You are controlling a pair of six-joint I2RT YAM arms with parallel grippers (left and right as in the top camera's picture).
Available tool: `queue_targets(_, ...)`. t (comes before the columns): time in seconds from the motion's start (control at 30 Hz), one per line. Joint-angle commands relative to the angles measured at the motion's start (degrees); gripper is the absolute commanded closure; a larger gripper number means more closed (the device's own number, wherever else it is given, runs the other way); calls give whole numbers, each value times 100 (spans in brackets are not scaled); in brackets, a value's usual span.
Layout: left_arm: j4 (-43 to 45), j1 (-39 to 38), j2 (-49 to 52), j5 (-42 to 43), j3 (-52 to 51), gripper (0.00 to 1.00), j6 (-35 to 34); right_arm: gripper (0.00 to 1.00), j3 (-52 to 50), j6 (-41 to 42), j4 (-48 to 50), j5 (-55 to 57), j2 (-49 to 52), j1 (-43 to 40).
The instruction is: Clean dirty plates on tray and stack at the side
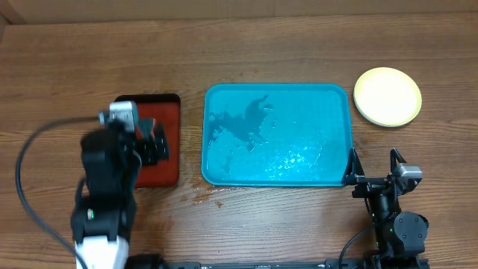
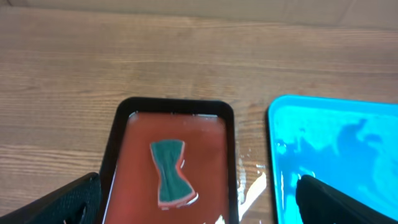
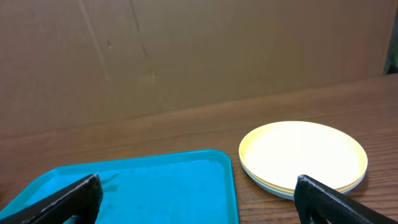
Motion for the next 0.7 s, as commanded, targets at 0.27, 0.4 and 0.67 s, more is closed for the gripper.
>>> queue_targets(0.27,1947,20,-1882,129,-2297,1,-92,0,-57,-33,31,57,-42,48)
queue_targets(0.4,2435,20,-2490,144,-2900,0,-92,0,-57,-33,31,57,-42,48)
queue_targets(0.67,2949,15,-3759,219,-3810,1,-90,0,-57,-33,31,57,-42,48)
